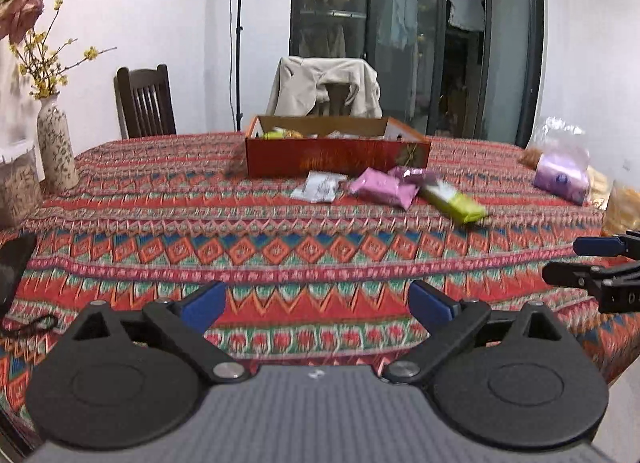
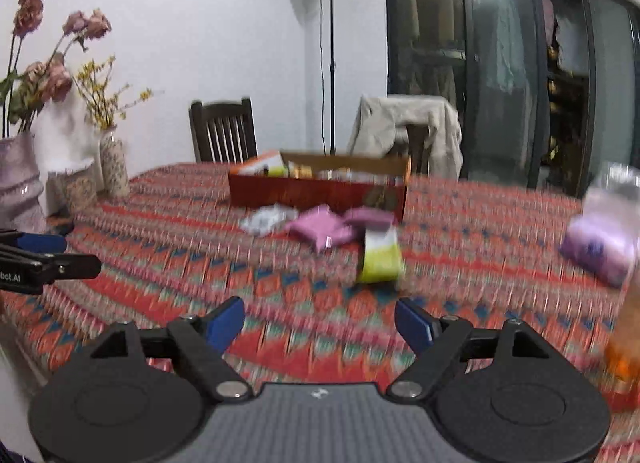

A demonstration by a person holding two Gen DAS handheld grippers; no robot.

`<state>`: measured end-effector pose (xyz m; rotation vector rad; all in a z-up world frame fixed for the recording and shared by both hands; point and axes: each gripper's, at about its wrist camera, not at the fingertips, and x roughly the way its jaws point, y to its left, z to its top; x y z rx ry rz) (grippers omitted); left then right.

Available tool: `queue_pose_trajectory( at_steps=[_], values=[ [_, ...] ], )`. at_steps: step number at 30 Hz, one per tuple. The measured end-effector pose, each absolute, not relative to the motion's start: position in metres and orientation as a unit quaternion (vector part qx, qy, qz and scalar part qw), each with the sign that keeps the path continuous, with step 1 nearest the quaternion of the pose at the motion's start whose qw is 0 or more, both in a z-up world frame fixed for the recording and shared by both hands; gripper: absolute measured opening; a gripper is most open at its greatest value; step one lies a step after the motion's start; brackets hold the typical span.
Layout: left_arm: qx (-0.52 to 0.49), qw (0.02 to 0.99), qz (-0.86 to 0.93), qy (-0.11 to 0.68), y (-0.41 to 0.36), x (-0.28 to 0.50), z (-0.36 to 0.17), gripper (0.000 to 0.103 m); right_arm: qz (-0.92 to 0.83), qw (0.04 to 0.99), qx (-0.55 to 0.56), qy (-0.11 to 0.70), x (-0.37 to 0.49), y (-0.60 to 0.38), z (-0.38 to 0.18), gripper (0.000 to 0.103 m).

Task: Organize snacks
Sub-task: 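Withdraw both grippers from the box back to the snack pile, then grasp a white packet with the left gripper while the right grasps a pink packet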

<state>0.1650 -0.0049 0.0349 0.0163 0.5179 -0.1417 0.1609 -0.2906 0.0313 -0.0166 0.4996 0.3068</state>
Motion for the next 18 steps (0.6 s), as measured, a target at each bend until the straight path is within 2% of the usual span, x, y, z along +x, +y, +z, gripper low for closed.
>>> queue_pose_trajectory(
  at_steps=[8,18],
  values=[
    [-0.002,0.962,-0.064,0.265,-0.002,0.171,0.03,0.1,0.152,0.953,-0.014,0.262,0.153,-0.283,0.018,0.082],
    [-0.003,0.957,-0.075,0.28,-0.004,0.22,0.026,0.099,0.162,0.946,-0.005,0.28,0.191,-0.282,0.016,0.082]
  ],
)
